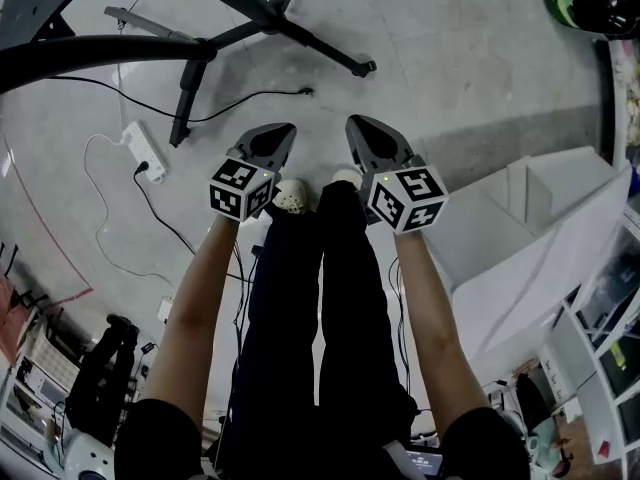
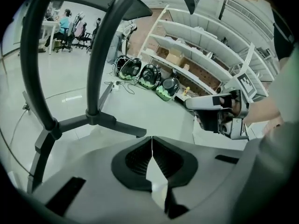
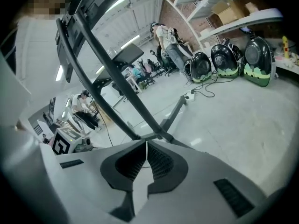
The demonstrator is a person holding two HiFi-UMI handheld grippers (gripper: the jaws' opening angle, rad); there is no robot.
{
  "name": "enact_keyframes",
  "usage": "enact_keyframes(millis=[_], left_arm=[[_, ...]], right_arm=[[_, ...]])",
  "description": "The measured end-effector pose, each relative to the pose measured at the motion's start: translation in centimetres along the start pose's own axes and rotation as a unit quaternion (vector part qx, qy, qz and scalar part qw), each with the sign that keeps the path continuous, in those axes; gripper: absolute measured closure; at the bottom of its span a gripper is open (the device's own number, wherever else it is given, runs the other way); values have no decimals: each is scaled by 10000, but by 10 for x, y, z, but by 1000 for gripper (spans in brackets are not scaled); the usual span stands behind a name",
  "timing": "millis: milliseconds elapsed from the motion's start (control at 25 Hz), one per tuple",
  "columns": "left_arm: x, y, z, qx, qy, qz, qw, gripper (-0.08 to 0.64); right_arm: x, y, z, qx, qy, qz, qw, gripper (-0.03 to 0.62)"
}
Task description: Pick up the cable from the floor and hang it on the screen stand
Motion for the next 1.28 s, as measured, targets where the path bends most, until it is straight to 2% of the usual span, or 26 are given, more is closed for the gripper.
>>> enact_keyframes(millis=[360, 640, 960, 1160, 1280], left_arm=[[60, -25, 20, 30, -146, -42, 9999, 554], [100, -56, 42, 176, -305, -117, 9993, 554], [148, -91, 71, 325, -675, -249, 9969, 554], [174, -108, 89, 670, -1067, -449, 9910, 552], [190, -116, 96, 1149, -1352, -577, 9824, 526]], right_arm=[[42, 43, 32, -188, -193, -46, 9996, 568], [83, 70, 53, -96, -200, -140, 9997, 568], [120, 89, 81, -40, -192, -240, 9995, 568], [132, 98, 98, 17, -216, -248, 9995, 568], [137, 103, 103, -31, -250, -244, 9994, 568]])
Point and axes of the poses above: the fingertips, and each gripper's own axes: x forward along the fingers, y to its right, z out of its underside, the point moved 6 cm from there along -x, backward along the fingers, and after that the axes turned 9 degrees about -y, right-handed, at the moved point
